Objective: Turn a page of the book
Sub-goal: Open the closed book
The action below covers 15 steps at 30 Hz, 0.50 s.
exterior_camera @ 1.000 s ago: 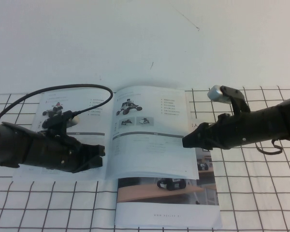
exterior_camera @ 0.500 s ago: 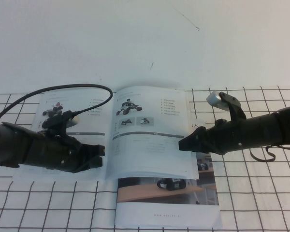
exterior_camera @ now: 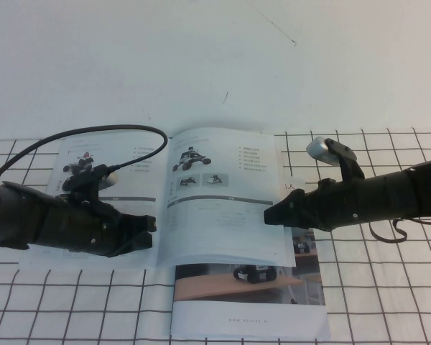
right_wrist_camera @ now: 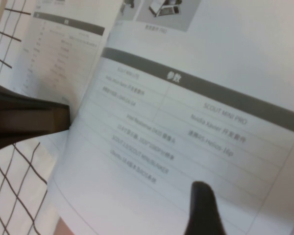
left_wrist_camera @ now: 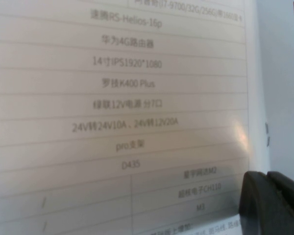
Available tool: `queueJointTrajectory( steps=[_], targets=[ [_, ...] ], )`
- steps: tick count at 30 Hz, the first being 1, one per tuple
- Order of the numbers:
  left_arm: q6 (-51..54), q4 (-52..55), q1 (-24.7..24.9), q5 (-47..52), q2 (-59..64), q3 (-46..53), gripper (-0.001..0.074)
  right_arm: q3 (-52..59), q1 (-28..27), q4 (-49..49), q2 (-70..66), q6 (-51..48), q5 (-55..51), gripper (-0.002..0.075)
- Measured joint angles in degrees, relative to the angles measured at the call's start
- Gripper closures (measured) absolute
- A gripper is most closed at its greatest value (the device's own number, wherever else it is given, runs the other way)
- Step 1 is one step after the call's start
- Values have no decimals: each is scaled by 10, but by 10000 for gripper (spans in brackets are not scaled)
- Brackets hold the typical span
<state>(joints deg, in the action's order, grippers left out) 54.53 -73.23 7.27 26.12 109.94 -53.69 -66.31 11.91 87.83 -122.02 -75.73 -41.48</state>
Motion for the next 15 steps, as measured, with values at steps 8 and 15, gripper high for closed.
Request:
queueJointTrajectory(
  steps=[8, 15],
  targets=[
    [0, -1, 0, 0, 0, 0, 738, 0, 0, 22, -16, -1, -26, 292],
    [0, -1, 0, 0, 0, 0, 738, 0, 0, 79, -21, -41, -75, 292]
  ],
)
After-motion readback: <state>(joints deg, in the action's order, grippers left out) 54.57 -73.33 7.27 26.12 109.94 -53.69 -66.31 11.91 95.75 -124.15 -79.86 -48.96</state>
